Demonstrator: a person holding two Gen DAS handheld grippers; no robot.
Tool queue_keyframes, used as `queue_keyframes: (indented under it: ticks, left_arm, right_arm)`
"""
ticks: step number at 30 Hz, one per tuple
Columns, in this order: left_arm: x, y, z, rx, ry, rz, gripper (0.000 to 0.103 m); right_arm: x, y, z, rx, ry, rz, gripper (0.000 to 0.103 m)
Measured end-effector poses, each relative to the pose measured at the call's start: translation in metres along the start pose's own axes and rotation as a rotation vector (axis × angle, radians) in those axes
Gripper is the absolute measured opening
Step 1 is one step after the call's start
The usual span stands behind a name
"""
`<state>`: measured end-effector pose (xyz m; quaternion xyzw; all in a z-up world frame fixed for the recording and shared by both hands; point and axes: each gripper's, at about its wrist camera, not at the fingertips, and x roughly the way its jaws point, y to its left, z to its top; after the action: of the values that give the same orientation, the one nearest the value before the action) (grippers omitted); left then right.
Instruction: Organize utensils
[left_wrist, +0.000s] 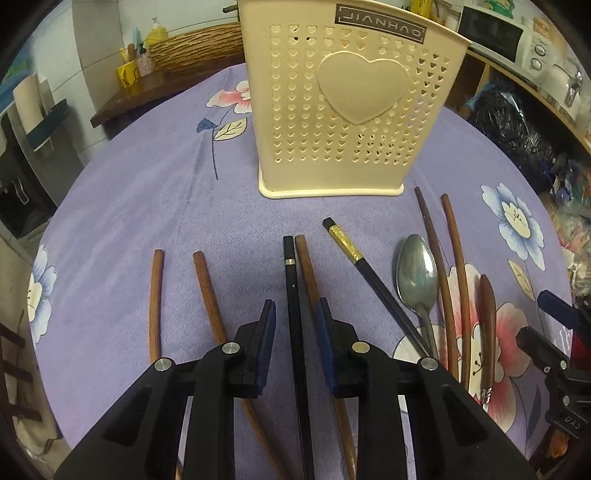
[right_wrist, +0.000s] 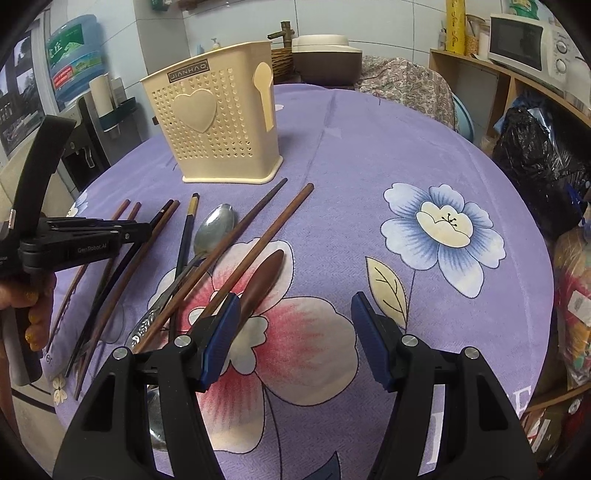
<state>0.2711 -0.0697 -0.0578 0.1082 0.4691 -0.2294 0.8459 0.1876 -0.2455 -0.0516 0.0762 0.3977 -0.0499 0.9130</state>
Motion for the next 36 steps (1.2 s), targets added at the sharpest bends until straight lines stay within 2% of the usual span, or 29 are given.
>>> queue_keyframes:
  ticks: [5, 12, 17, 21, 28, 34, 36]
  left_arm:
    - [0.009, 0.006, 0.013, -0.039, 0.023, -0.036, 0.022]
    - [0.001, 0.013, 0.002, -0.054, 0.009, -0.069, 0.022]
    - [-0.002, 0.005, -0.001, -0.007, 0.011, -0.020, 0.022]
    - [-0.011, 0.006, -0.010, 0.000, 0.010, -0.046, 0.022]
    - [-0.017, -0.004, -0.025, 0.087, 0.005, -0.007, 0.022]
    - [-0.010, 0.002, -0.026, 0.076, 0.035, -0.006, 0.022]
    - [-0.008, 0.001, -0.025, 0.080, 0.023, 0.011, 0.022]
  right_arm:
    - [0.002, -0.003, 0.005, 0.008, -0.003, 0.013, 0.063]
    - [0.005, -0.011, 0.008, 0.020, -0.002, 0.001, 0.063]
    - [0.006, -0.007, 0.011, 0.013, -0.007, 0.011, 0.063]
    - [0.004, -0.008, 0.011, 0.012, -0.013, 0.006, 0.063]
    - [0.010, -0.005, 0.009, 0.012, 0.003, 0.015, 0.063]
    - [0.009, -0.001, 0.008, 0.002, -0.001, 0.020, 0.063]
    - [0.009, -0.001, 0.009, 0.000, -0.002, 0.019, 0.063]
